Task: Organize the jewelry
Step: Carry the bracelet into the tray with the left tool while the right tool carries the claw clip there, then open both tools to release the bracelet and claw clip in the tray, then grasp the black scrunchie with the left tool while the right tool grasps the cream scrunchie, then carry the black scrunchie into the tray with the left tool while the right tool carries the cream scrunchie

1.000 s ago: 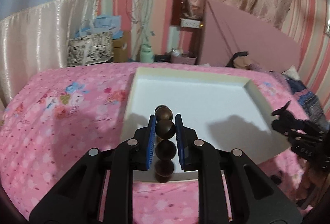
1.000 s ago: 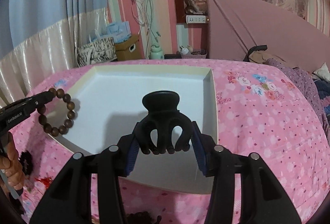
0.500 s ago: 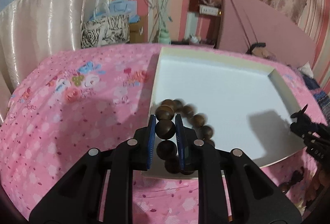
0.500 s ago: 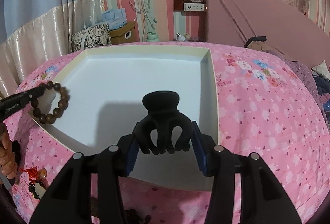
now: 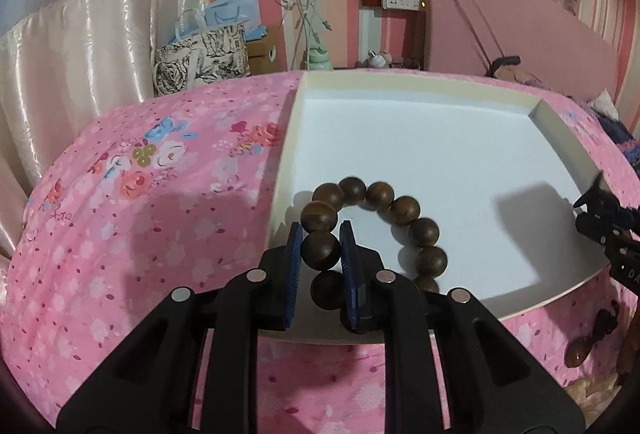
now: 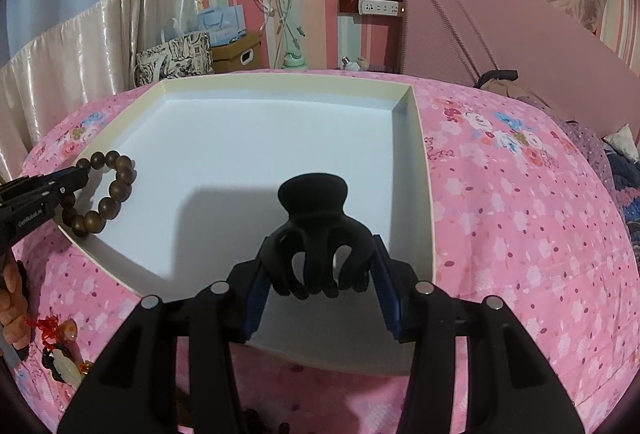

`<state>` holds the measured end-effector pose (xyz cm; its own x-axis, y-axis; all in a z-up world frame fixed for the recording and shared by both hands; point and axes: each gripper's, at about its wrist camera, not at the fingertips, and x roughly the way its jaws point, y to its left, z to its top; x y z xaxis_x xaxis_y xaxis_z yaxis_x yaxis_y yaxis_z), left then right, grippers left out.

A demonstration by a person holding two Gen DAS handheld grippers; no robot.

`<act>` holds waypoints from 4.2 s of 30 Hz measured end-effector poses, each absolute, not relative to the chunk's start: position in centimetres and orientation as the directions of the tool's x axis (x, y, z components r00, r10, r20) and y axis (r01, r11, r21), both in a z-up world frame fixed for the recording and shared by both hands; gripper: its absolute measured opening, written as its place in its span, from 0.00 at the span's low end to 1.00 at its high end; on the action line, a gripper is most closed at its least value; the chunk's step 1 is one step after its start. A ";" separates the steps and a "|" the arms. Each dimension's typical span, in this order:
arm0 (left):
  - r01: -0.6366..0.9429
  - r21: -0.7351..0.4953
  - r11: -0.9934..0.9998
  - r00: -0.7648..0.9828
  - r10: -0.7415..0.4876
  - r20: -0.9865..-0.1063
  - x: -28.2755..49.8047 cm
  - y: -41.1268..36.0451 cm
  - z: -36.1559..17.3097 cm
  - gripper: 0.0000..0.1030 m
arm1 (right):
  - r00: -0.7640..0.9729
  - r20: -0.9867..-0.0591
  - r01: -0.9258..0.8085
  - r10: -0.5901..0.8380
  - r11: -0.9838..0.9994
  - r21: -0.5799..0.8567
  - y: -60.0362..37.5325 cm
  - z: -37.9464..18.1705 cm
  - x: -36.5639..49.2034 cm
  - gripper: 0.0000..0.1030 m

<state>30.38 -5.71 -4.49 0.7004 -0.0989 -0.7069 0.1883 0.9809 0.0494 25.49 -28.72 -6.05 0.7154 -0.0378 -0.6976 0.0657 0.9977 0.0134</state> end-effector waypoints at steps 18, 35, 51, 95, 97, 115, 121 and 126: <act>0.194 0.098 0.976 0.632 -0.048 -0.773 29.7 -6.0 -5.1 0.20 | 0.696 -0.718 0.027 -0.019 1.000 -0.001 -28.8 -6.3 24.7 0.47; 0.239 0.071 0.968 0.637 -0.102 -0.764 28.8 -6.7 -4.9 0.50 | 0.700 -0.713 -0.003 0.038 0.999 0.050 -28.8 -5.7 23.4 0.62; 0.206 0.048 0.977 0.784 -0.136 -0.605 27.5 -5.7 0.7 0.71 | 0.791 -0.611 0.059 -0.001 0.996 0.074 -30.4 -2.9 22.2 0.67; 0.179 0.068 0.981 0.639 -0.064 -0.766 19.1 4.3 -6.7 0.38 | 0.678 -0.719 -0.015 0.151 0.981 0.191 -21.6 -7.7 12.8 0.32; 0.186 0.058 0.981 0.637 -0.075 -0.767 19.1 4.3 -6.7 0.29 | 0.673 -0.722 -0.021 0.163 0.979 0.203 -21.6 -7.9 12.9 0.20; 0.165 -0.040 0.986 0.702 -0.146 -0.697 17.5 5.1 -3.5 0.08 | 0.753 -0.647 -0.002 0.124 0.983 0.185 -22.8 -5.8 11.5 0.12; 0.201 -0.018 0.979 0.754 -0.166 -0.635 16.8 3.3 0.7 0.08 | 0.790 -0.604 0.009 0.105 0.983 0.184 -24.8 -2.7 11.3 0.12; 0.226 0.000 0.974 0.773 -0.179 -0.608 17.1 1.6 2.6 0.08 | 0.804 -0.585 0.001 0.107 0.984 0.181 -25.8 -1.0 11.5 0.11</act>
<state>17.12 1.56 2.64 0.7733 -0.1791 -0.6082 0.2257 0.9742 0.0002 11.50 -25.80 -0.95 0.8037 0.1066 -0.5853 0.0013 0.9835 0.1809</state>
